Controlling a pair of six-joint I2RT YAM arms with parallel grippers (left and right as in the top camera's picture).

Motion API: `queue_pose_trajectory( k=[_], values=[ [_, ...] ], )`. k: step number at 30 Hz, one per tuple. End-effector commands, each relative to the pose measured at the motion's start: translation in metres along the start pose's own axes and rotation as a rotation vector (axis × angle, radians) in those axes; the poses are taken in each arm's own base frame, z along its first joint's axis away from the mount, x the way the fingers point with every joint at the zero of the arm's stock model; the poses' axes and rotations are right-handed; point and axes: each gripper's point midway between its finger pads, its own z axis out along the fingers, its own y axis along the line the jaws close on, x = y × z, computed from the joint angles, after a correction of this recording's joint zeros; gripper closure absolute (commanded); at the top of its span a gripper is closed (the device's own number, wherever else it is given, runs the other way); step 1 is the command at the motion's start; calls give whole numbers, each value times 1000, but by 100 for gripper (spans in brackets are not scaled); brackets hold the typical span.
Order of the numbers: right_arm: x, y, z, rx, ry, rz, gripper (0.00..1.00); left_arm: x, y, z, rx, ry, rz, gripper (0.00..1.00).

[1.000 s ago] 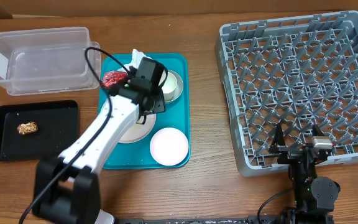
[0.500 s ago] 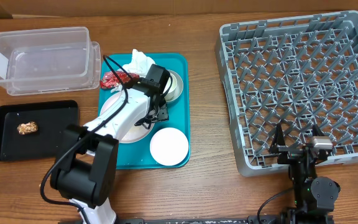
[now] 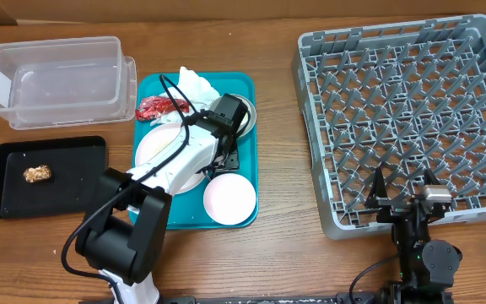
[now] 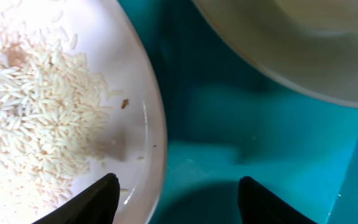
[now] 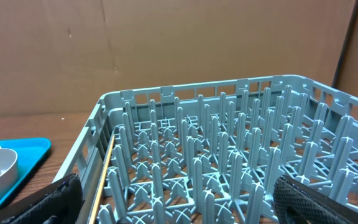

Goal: Sort waste into correct bins and load items into the dishwasher
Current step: 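Grasp the rim of the white rice plate with the left gripper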

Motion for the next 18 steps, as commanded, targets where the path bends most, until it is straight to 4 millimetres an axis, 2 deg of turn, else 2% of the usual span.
queue_pose_trajectory(
  k=[1,3,5,9,11,18],
  values=[
    [2,-2,0,10,-2,0,0,5,10,9,-53,11,11,37],
    [2,-2,0,10,-2,0,0,5,10,9,-57,8,11,37],
    [2,-2,0,10,-2,0,0,4,11,9,-57,7,11,42],
    [2,-2,0,10,-2,0,0,1,14,9,-79,-11,-11,45],
    [2,-2,0,9,-2,0,0,0,16,9,-88,-18,-25,50],
    [2,-2,0,9,-2,0,0,3,21,12,-97,-8,-33,51]
  ],
)
